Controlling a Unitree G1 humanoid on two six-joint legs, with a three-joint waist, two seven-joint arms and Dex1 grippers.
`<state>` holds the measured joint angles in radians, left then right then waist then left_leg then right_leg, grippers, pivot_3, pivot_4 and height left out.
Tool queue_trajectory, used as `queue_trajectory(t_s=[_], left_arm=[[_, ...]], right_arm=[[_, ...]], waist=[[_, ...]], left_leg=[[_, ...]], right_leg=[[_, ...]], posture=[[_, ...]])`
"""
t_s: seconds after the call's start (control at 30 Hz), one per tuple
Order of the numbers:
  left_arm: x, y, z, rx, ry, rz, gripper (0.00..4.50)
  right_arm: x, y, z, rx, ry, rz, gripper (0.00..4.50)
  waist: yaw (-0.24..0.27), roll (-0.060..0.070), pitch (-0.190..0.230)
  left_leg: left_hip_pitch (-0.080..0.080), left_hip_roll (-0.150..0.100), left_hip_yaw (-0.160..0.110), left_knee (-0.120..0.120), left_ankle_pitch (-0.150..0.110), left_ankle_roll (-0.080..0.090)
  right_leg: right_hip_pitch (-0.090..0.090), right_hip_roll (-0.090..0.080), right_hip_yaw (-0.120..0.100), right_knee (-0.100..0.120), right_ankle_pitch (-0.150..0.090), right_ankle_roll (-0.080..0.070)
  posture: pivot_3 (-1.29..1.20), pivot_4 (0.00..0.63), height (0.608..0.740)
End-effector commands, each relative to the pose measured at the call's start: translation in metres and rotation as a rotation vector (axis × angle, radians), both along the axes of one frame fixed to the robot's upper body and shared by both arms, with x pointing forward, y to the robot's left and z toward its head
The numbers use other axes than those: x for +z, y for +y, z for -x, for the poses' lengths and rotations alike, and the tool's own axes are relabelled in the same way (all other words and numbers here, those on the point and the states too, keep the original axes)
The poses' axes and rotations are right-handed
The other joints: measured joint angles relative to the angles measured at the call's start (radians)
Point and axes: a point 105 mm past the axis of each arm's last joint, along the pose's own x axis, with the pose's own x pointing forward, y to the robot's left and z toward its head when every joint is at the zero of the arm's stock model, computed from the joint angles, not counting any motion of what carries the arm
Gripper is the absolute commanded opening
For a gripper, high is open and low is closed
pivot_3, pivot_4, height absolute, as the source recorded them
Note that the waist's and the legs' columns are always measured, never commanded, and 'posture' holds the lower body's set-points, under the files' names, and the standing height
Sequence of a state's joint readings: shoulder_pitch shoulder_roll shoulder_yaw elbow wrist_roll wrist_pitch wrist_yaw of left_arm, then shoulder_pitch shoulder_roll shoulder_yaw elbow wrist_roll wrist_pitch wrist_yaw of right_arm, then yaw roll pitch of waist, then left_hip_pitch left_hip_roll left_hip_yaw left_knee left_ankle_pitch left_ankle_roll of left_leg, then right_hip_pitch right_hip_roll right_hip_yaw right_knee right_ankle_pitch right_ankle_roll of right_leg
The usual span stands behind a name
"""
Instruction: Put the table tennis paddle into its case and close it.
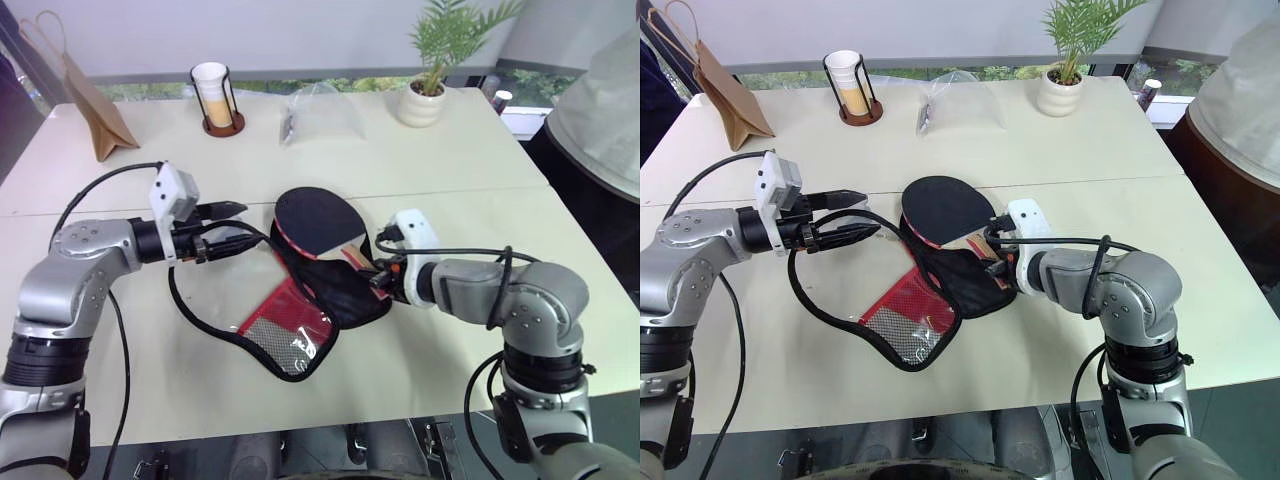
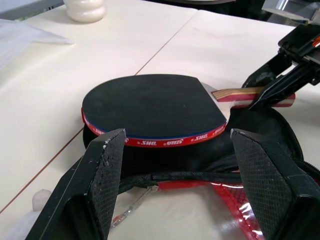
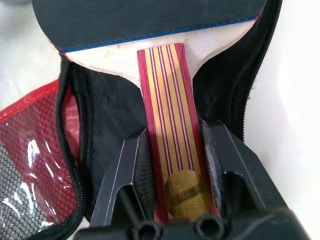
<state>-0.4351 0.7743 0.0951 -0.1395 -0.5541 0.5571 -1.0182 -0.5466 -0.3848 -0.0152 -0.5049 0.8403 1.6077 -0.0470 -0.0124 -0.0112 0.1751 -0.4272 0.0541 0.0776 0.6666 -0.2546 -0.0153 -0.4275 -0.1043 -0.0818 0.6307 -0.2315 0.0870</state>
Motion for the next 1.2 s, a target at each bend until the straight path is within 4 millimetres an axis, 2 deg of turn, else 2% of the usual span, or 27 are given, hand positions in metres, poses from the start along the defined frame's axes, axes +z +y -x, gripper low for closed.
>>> queue_trajectory(t_s=[0.03,0.07,0.2,0.3,0.37,0.43,0.5,0.57,0.63,0.8,0.97,1.07,1.2], left_arm=[[0.013,0.002,0.002,0.003,-0.057,-0.004,3.46],[0.013,0.002,0.002,0.005,-0.057,-0.005,3.46],[0.012,0.005,0.002,0.010,-0.054,-0.007,3.46],[0.011,0.010,0.004,0.014,-0.040,-0.016,3.46],[0.010,0.015,0.006,0.009,-0.028,-0.031,3.46],[0.016,0.028,0.010,0.002,-0.020,-0.054,3.46],[0.022,0.040,0.012,0.011,-0.023,-0.071,3.46],[0.031,0.055,0.012,0.023,-0.015,-0.070,3.46],[0.032,0.073,0.015,0.029,0.009,-0.119,3.46],[0.013,0.115,0.028,0.056,0.098,-0.238,3.46],[-0.007,0.152,0.024,0.155,0.049,-0.362,3.46],[-0.021,0.160,0.019,0.183,-0.009,-0.407,3.46],[-0.042,0.158,0.016,0.161,-0.043,-0.438,3.46]], right_arm=[[0.010,0.009,0.001,0.030,-0.033,-0.013,2.02],[0.010,0.009,0.001,0.031,-0.031,-0.010,2.38],[0.018,0.010,0.004,0.074,-0.045,-0.023,4.44],[0.051,0.013,0.011,0.196,-0.109,-0.083,4.48],[0.068,0.005,0.009,0.211,-0.153,-0.084,4.48],[0.097,-0.009,0.011,0.260,-0.239,-0.116,4.48],[0.110,-0.018,0.013,0.298,-0.300,-0.100,4.48],[0.111,-0.033,0.013,0.332,-0.341,-0.039,4.48],[0.110,-0.043,0.012,0.392,-0.398,0.005,4.48],[0.094,-0.051,0.016,0.563,-0.435,0.081,4.48],[0.091,-0.052,0.003,0.559,-0.485,0.100,4.48],[0.092,-0.052,0.003,0.567,-0.490,0.093,4.48],[0.093,-0.053,0.003,0.569,-0.492,0.096,4.48]], waist=[[0.000,0.000,0.000],[0.000,0.000,0.000],[0.000,0.000,0.000],[0.000,0.000,0.000],[0.000,0.000,0.000],[0.001,0.000,0.000],[0.003,0.000,0.000],[0.003,0.000,0.000],[0.002,0.000,0.000],[-0.007,0.001,0.001],[0.001,0.001,0.001],[0.006,0.001,0.001],[0.006,0.001,0.001]], left_leg=[[0.000,0.000,0.000,0.000,0.000,0.000],[0.000,0.000,0.000,0.000,0.000,0.000],[0.000,0.000,0.000,0.000,0.000,0.000],[0.000,0.000,0.000,0.000,0.000,0.000],[0.000,0.000,0.000,0.000,0.000,0.000],[0.000,0.001,0.000,0.000,0.000,0.000],[-0.001,0.001,0.000,-0.001,0.000,0.000],[-0.001,0.000,0.000,-0.002,0.000,0.000],[-0.001,0.000,0.001,-0.002,0.000,0.000],[0.001,0.002,0.003,-0.002,0.000,0.000],[0.000,0.006,0.005,-0.002,0.000,0.000],[-0.001,0.006,0.007,-0.002,0.000,0.000],[-0.001,0.006,0.008,-0.002,0.000,0.000]], right_leg=[[0.000,0.000,0.000,0.000,0.000,0.000],[0.000,0.000,0.000,0.000,0.000,0.000],[0.000,0.000,0.000,0.000,0.000,0.000],[0.000,0.000,0.000,0.000,0.000,0.000],[0.000,0.000,0.000,0.000,0.000,0.000],[-0.001,0.000,0.000,0.000,0.000,0.000],[-0.001,0.000,0.000,-0.002,0.000,0.000],[-0.001,0.000,0.000,-0.002,0.000,0.000],[-0.001,0.000,0.000,-0.003,-0.001,-0.001],[-0.002,0.000,0.001,-0.002,-0.002,-0.003],[-0.004,0.002,0.001,-0.002,-0.002,-0.005],[-0.005,0.001,0.001,-0.002,-0.002,-0.006],[-0.005,0.001,0.001,-0.002,-0.001,-0.006]], posture=[[0.00,0.150,0.740],[0.00,0.150,0.740],[0.00,0.150,0.740],[0.00,0.150,0.740],[0.00,0.150,0.740],[0.00,0.150,0.740],[0.00,0.150,0.740],[0.00,0.150,0.740],[0.00,0.150,0.740],[0.00,0.150,0.740],[0.00,0.150,0.740],[0.00,0.150,0.740],[0.00,0.150,0.740]])
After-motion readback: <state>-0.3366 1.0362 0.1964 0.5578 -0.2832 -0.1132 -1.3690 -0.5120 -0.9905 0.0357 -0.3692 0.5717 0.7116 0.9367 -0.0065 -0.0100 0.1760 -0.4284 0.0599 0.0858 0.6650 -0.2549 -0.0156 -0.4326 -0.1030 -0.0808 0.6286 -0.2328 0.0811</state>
